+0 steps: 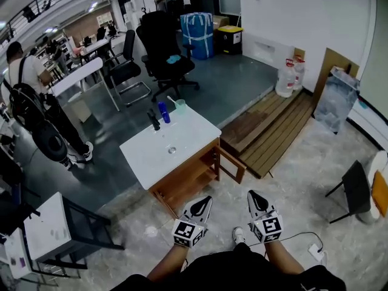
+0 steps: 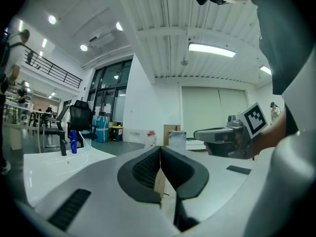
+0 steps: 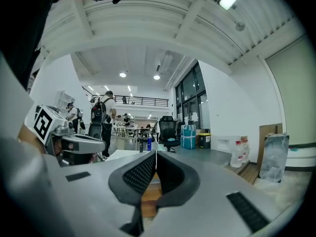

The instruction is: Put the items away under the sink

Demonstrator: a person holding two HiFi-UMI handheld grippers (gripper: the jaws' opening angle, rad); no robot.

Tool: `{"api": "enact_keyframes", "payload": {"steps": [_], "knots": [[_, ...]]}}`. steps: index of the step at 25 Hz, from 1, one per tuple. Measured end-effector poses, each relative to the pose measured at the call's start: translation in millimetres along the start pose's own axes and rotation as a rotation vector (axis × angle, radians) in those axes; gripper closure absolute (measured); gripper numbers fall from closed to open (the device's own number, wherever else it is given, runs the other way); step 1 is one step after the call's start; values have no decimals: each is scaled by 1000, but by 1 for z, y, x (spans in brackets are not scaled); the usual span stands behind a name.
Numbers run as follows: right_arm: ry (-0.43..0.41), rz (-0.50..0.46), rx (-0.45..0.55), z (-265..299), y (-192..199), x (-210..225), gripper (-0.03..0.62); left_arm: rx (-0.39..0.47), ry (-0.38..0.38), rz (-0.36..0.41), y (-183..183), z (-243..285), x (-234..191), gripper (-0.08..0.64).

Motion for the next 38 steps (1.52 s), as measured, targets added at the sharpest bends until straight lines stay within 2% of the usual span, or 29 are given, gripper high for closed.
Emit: {"api": "enact_keyframes", "payload": {"steps": [6, 13, 24, 29, 33, 38], "knots": [[-59, 16, 14, 46, 1, 36, 572, -2, -99, 18, -11, 37, -25, 538], [-250, -51, 14, 108, -6, 70, 572, 0, -195, 15, -23, 89, -40, 538], [-456, -78, 68, 165, -8, 116, 574, -23, -357, 12, -20, 136, -43, 538], [-495, -59, 61, 180, -5, 121, 574, -38, -395, 3, -19, 139, -43, 538], [-517, -48, 49, 199, 1, 113, 572, -45, -416, -4, -15, 139, -60, 538], [-557, -110, 44, 229, -1, 92, 572, -26, -449, -25, -12, 137, -88, 538]]}}
Point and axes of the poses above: the fingertips, and each gripper's own axes: z forward along the fingers, x to its right, y out of its underside, the point moved 9 cm from there along -z, backward along the fingers
